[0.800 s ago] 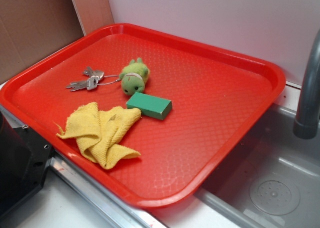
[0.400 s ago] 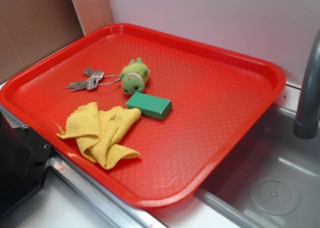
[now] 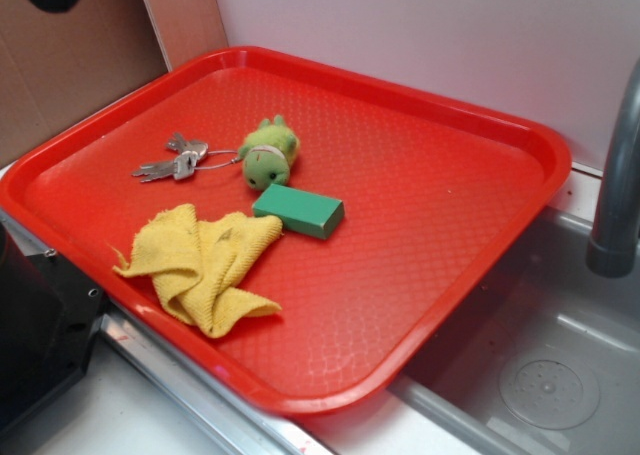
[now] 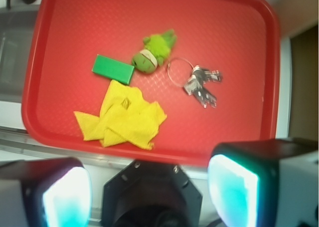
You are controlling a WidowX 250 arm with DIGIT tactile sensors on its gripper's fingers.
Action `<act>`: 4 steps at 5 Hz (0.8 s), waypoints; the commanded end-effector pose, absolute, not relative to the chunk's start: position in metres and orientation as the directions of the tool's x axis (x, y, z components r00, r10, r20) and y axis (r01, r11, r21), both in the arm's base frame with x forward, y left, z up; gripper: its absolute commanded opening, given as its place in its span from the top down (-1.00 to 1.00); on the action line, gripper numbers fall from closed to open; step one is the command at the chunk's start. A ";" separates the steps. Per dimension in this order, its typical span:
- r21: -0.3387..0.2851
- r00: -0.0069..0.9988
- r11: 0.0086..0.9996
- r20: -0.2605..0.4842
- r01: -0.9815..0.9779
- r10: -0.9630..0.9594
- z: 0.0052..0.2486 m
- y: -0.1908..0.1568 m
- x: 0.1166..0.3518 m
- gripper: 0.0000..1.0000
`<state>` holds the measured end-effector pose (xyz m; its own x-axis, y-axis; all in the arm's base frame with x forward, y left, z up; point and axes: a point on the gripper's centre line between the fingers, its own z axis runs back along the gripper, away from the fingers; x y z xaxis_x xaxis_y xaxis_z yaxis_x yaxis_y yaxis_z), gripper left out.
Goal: Grab the green block.
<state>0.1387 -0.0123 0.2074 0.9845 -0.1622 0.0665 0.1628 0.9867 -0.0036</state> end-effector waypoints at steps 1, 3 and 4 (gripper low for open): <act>-0.081 0.770 0.779 0.245 0.622 -0.590 0.175 -0.022 0.164 -1.00; -0.013 0.421 0.430 0.236 0.903 -0.876 0.118 -0.048 0.201 -1.00; -0.011 0.308 0.315 0.250 0.949 -0.918 0.096 -0.059 0.206 -1.00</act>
